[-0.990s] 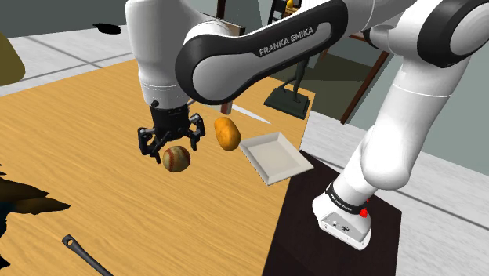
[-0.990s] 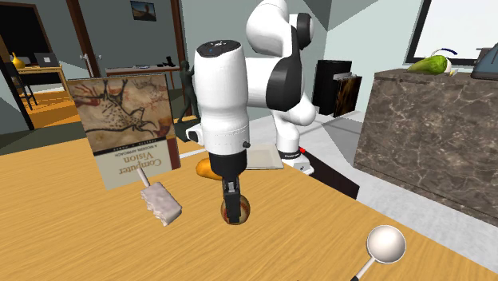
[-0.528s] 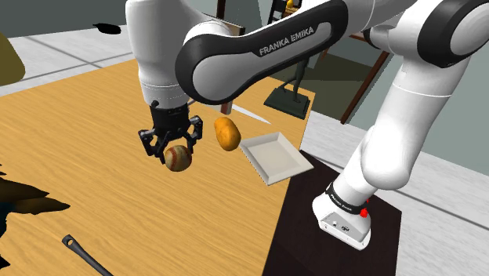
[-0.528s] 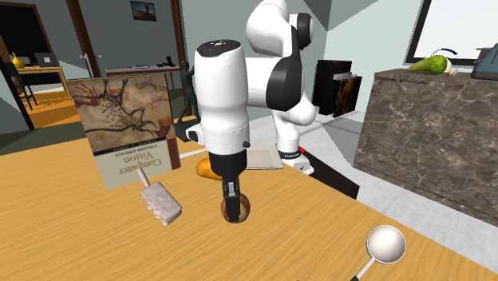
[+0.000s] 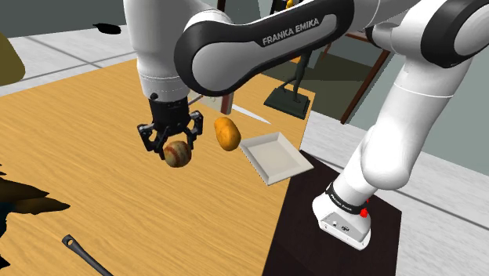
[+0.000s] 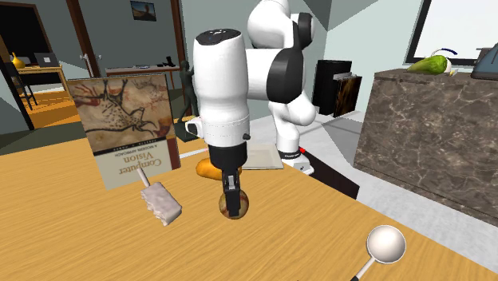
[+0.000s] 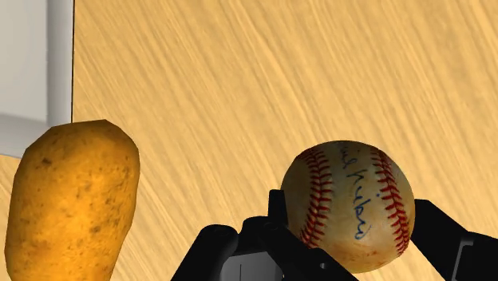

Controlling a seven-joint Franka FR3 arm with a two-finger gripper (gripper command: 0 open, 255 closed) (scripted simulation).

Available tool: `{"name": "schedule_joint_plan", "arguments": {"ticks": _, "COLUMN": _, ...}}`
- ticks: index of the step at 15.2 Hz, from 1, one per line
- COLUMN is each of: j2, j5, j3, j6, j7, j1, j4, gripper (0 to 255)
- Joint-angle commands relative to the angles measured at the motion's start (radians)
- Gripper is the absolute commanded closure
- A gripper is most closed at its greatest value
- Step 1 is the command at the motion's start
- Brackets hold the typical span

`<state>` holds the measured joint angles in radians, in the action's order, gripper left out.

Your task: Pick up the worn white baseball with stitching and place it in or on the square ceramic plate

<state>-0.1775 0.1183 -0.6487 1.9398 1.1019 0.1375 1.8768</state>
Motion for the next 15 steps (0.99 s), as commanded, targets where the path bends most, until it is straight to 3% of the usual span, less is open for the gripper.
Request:
{"name": "schedule_joint_plan", "arguments": {"ticks": 1, "j2": 0.009, "j5": -0.006, "j3": -0.001, "j6": -0.025, "j7": -0.005, "j1": -0.002, "j4": -0.018, "gripper": 255}}
{"name": "schedule_joint_plan", "arguments": {"ticks": 13, "j2": 0.042, "j5": -0.031, "j3": -0.006, "j6": -0.177, "j7": -0.023, "j1": -0.005, "j4": -0.144, "gripper": 255}}
{"name": "schedule_joint_plan", "arguments": {"ticks": 15, "j2": 0.093, "j5": -0.061, "j3": -0.003, "j6": -0.167, "j7": -0.049, "j1": -0.022, "j4": -0.095, "gripper": 255}}
